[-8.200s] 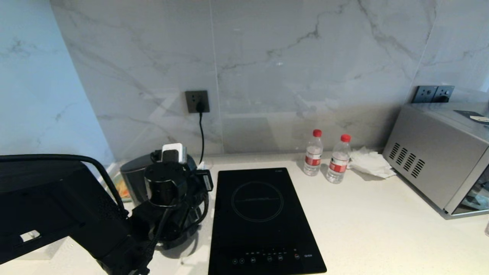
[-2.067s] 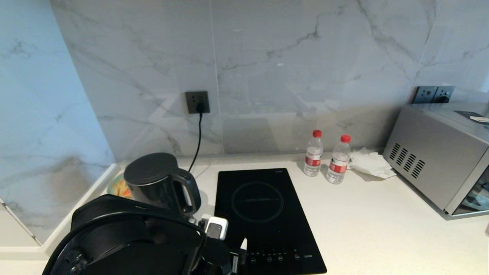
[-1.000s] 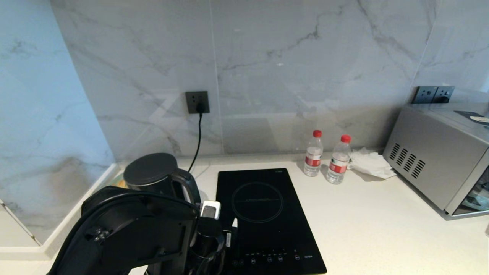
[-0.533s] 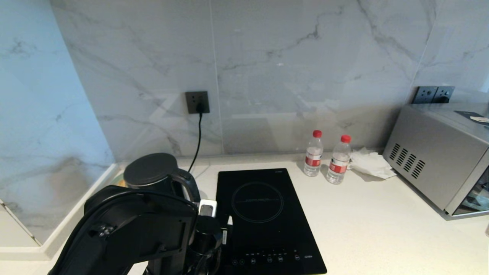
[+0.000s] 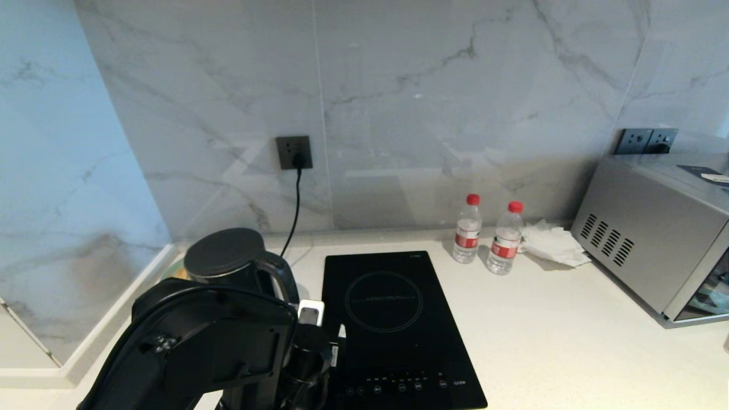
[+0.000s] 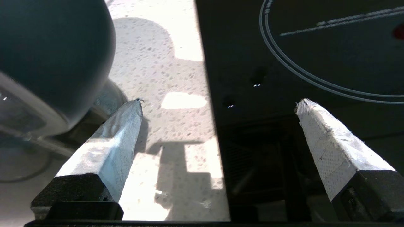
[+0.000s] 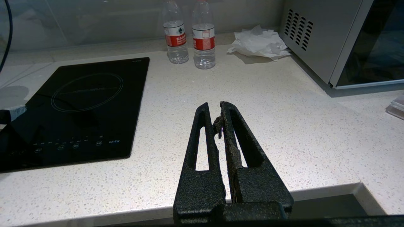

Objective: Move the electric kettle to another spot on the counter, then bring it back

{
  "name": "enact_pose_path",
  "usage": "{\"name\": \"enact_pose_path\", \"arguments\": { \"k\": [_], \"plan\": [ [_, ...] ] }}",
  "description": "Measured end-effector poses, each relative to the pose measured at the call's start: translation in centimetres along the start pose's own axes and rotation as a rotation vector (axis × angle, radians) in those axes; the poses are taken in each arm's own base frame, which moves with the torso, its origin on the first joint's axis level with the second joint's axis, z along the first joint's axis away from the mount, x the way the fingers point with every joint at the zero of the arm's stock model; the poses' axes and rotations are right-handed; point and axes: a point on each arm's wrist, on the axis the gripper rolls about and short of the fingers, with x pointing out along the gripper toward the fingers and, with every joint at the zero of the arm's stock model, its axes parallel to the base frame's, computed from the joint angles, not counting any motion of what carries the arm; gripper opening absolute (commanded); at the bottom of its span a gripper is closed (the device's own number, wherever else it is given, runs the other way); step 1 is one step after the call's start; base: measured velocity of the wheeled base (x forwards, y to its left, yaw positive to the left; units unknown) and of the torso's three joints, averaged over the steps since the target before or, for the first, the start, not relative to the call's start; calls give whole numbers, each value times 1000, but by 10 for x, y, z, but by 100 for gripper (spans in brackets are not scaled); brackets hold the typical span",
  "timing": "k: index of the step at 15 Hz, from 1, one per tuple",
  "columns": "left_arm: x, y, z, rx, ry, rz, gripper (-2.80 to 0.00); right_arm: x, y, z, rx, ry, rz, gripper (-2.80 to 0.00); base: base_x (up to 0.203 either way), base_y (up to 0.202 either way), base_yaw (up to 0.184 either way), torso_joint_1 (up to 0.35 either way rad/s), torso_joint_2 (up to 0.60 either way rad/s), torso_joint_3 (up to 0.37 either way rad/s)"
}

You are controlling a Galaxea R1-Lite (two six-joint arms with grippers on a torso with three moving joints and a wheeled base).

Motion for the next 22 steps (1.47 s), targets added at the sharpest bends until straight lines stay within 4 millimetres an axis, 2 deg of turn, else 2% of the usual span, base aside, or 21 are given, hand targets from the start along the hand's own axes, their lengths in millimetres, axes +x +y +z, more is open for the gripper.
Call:
{"name": "enact_pose_path", "arguments": {
  "k": [22],
  "plan": [
    [0,1,-8,49,21,17,0,0,0,0,0,0,0,-280,0,0,0,0,0,0]
  ]
}}
